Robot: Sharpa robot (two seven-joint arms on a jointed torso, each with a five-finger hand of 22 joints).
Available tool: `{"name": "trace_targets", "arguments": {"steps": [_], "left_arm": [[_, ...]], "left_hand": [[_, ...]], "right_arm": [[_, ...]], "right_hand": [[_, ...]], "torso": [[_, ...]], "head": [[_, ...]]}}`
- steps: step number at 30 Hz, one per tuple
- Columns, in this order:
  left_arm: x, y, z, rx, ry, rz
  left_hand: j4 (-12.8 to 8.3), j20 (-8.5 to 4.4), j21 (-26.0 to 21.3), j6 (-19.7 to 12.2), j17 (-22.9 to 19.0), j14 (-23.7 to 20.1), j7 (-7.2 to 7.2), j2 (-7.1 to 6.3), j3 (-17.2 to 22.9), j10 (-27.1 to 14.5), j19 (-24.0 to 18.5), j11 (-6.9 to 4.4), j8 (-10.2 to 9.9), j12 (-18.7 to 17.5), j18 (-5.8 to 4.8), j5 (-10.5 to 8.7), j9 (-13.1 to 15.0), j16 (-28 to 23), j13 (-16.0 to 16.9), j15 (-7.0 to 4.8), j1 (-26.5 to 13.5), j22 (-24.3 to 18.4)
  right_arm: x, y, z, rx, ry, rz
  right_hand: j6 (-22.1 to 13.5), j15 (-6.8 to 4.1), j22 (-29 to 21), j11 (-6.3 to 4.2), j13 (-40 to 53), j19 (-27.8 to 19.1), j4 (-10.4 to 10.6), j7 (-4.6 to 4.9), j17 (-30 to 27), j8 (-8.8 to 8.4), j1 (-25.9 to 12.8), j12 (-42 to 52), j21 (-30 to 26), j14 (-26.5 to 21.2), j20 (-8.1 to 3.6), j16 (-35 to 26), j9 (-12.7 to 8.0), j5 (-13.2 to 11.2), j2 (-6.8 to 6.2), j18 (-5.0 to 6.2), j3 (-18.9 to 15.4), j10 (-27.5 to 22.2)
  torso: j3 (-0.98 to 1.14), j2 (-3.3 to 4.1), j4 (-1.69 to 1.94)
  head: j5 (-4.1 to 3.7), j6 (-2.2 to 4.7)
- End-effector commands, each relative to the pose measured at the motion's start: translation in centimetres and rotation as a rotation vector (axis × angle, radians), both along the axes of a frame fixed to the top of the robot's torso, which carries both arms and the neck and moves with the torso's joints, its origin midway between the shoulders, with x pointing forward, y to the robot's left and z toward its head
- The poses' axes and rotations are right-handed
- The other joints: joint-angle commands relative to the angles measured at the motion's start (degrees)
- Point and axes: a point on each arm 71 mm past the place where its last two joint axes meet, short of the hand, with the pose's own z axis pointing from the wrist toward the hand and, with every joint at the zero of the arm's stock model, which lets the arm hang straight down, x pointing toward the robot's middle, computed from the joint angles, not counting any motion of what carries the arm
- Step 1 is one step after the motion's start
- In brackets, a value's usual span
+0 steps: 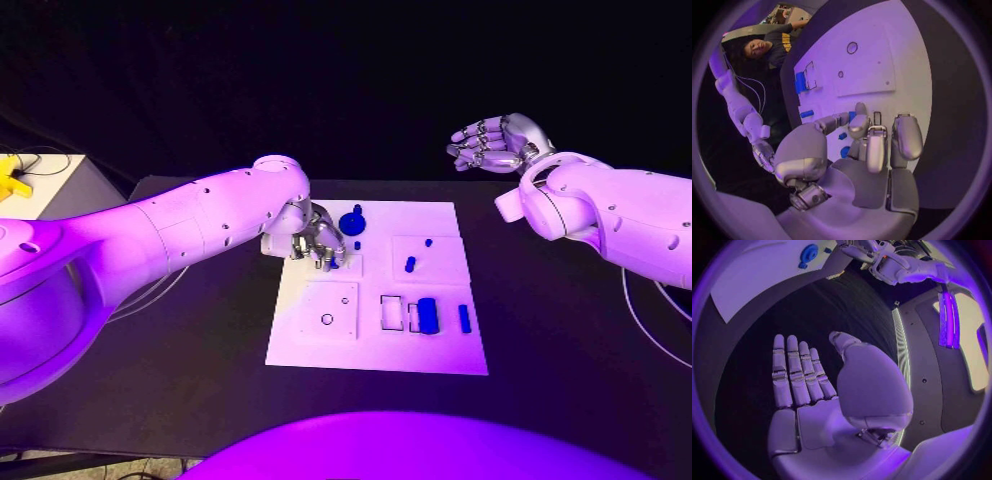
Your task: Assemble the parts on the task board
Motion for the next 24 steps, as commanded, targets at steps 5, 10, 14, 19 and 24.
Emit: {"name": "trace_targets", "arguments": {"steps": [5, 10, 14, 19, 24], "left_arm": [[-0.19, -0.21, -0.41, 0.000, 0.000, -0.003], [-0.17, -0.21, -0.40, 0.002, -0.005, -0.002], [-0.12, -0.13, -0.40, 0.003, -0.010, 0.001], [-0.05, 0.01, -0.40, 0.007, -0.017, 0.005], [-0.01, 0.13, -0.40, 0.009, -0.023, 0.008]], "left_hand": [[1.4, -0.01, 0.2, 2.8, 15.1, 6.2, -2.40, -0.51, -2.5, 0.4, 0.5, -0.10, -0.5, 0.1, -0.99, -0.51, -0.1, 0.2, 0.1, -0.08, -0.4, 0.1], [1.9, -0.02, 0.1, 2.9, 15.1, 6.2, -2.45, -1.39, -4.3, 0.4, 0.5, -0.13, -0.6, 0.1, -0.99, -0.76, 0.0, 0.2, 0.1, -0.12, -0.5, 0.0], [2.7, -0.05, 0.0, 2.9, 15.1, 6.2, -2.46, -2.13, -6.3, 0.3, 0.4, -0.14, -0.7, -0.1, -0.95, -1.01, 0.0, 0.2, 0.0, -0.14, -0.4, -0.1], [2.8, -0.08, -0.1, 2.7, 15.1, 6.2, -2.48, -3.15, -7.9, 0.1, 0.4, -0.16, -0.8, -0.4, -0.92, -1.12, 0.1, 0.2, -0.4, -0.15, 0.2, -0.3], [2.8, -0.09, -0.2, 2.7, 15.1, 6.2, -2.50, -4.02, -9.2, 0.0, 0.3, -0.17, -0.8, -0.5, -0.89, -1.34, 0.1, 0.2, -0.5, -0.17, 0.8, -0.4]], "right_arm": [[-0.04, 0.20, 0.05, 0.004, -0.003, 0.018], [-0.04, 0.23, 0.04, 0.005, -0.003, 0.019], [-0.04, 0.25, 0.04, 0.005, -0.002, 0.020], [-0.05, 0.22, 0.04, 0.005, -0.002, 0.019], [-0.05, 0.18, 0.04, 0.005, -0.002, 0.018]], "right_hand": [[-0.3, 0.22, -0.1, 0.08, -0.1, -0.2, -0.3, 2.60, -0.1, -0.28, -0.4, 0.1, 0.1, 0.2, -0.03, -0.3, -0.1, 0.3, -0.07, 0.36, 0.1, 0.5], [-0.3, 0.22, -0.1, 0.08, -0.1, -0.2, -0.3, 2.60, -0.1, -0.28, -0.4, 0.1, 0.1, 0.2, -0.03, -0.3, -0.1, 0.3, -0.07, 0.36, 0.1, 0.5], [-0.3, 0.21, -0.7, 0.06, -0.8, 0.0, -0.6, 2.58, -0.5, -0.25, -0.6, 0.3, 0.1, 0.4, -0.04, -0.5, -0.2, 0.3, 0.00, 0.36, 0.1, 0.6], [-0.3, 0.20, -0.7, 0.06, -0.8, 0.0, -0.6, 2.58, -0.5, -0.25, -0.5, 0.3, 0.1, 0.5, -0.04, -0.5, -0.2, 0.3, 0.00, 0.37, 0.1, 0.6], [-0.3, 0.20, -0.7, 0.06, -0.8, 0.0, -0.6, 2.58, -0.5, -0.25, -0.5, 0.3, 0.1, 0.5, -0.04, -0.5, -0.2, 0.3, 0.00, 0.37, 0.1, 0.6]], "torso": [[-0.01, 0.04, -0.01], [-0.01, 0.02, -0.01], [0.00, 0.02, -0.03], [-0.01, -0.01, -0.01], [-0.02, 0.01, 0.00]], "head": [[-0.04, 0.01], [-0.06, 0.01], [-0.06, 0.01], [-0.08, 0.01], [-0.11, 0.01]]}}
